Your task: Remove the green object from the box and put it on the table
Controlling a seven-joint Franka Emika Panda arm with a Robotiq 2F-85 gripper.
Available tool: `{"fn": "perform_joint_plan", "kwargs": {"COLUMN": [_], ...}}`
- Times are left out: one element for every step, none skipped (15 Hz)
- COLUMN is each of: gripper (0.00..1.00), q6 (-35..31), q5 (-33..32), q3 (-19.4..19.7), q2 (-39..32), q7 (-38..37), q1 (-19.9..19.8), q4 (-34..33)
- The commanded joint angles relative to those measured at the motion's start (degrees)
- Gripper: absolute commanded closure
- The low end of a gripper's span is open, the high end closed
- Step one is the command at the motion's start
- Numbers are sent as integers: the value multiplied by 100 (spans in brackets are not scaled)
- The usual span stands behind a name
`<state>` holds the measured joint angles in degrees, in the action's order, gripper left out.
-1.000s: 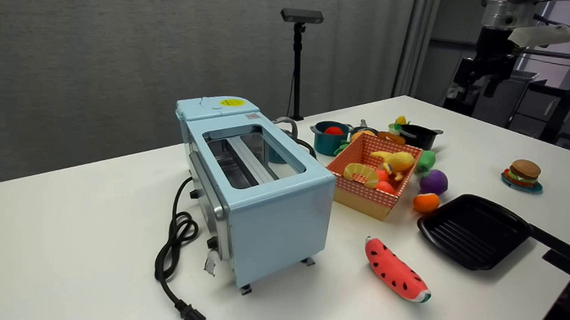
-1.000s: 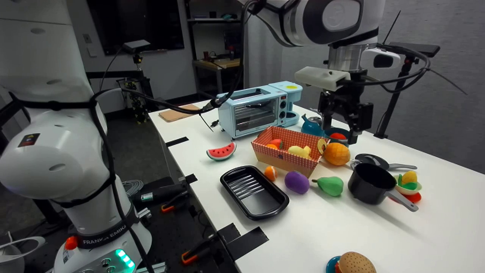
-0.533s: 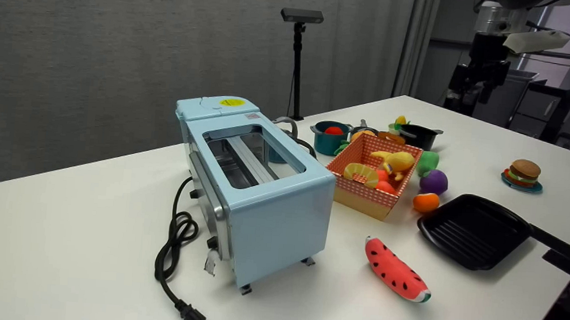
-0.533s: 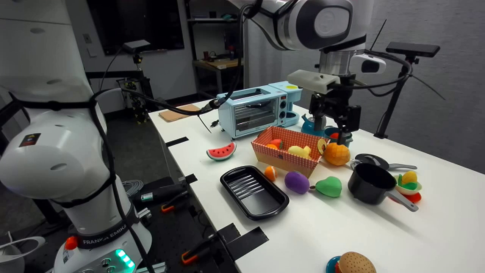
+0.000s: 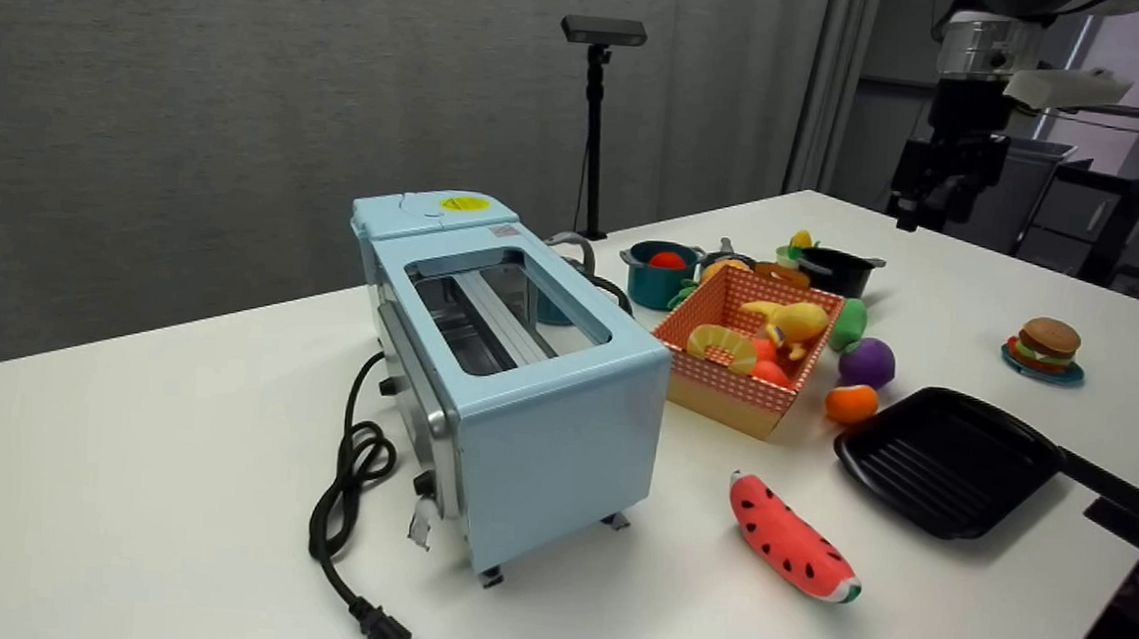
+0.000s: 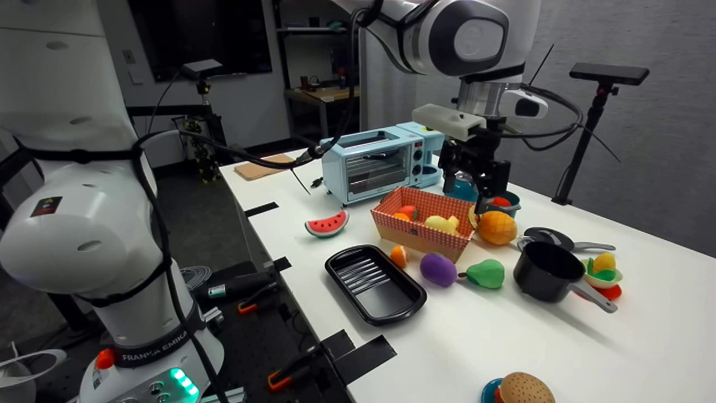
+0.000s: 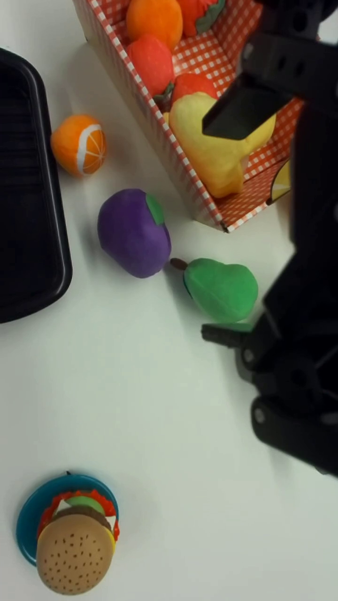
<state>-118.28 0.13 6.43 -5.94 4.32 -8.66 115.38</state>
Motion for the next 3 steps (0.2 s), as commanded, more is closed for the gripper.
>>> {"fn": "perform_joint_plan", "kwargs": {"gripper": [0, 0, 0], "q6": [12, 12, 12], "q5": [4, 4, 4], "q3": [32, 32, 32], "q2": [-2, -2, -2], "q7": [4, 4, 4], "q1": [27, 27, 27], "q4": [-10, -11, -11]}}
